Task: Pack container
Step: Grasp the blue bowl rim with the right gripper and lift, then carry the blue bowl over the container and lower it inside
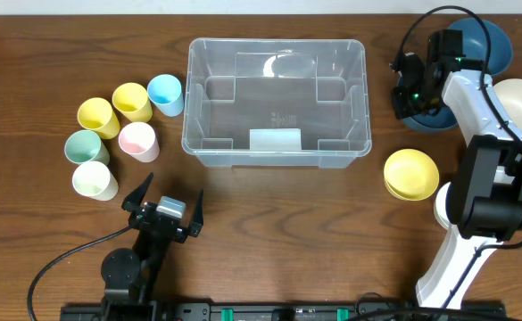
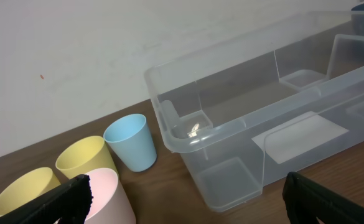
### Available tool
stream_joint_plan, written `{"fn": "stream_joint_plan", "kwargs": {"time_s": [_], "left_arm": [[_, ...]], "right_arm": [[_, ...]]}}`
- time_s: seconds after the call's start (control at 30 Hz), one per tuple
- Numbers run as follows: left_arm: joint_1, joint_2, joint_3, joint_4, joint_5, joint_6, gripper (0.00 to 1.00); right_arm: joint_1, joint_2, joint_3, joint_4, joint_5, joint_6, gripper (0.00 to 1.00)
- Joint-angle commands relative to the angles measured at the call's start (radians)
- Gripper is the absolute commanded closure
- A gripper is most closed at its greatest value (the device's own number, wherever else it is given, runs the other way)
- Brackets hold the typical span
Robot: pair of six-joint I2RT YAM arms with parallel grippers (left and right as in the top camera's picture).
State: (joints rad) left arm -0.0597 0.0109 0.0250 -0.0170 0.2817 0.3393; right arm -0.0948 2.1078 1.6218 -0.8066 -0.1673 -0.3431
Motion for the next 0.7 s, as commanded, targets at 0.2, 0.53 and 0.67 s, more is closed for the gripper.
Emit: {"fn": "stream_joint_plan", "kwargs": {"time_s": [0.2, 0.53, 0.67], "left_arm": [[0.005, -0.006, -0.021, -0.031, 0.01, -0.008, 0.02], [0.005, -0.006, -0.021, -0.031, 0.01, -0.008, 0.02], [0.005, -0.006, -0.021, -0.03, 0.01, -0.008, 0.02]], "right_arm": [[0.003, 0.024, 0.192, -0.126, -0.072, 0.06, 0.99], [0.031, 0.024, 0.664, -0.46, -0.104, 0.077, 0.99], [0.09, 0.024, 0.767, -0.531, -0.143, 0.076, 0.98]]}}
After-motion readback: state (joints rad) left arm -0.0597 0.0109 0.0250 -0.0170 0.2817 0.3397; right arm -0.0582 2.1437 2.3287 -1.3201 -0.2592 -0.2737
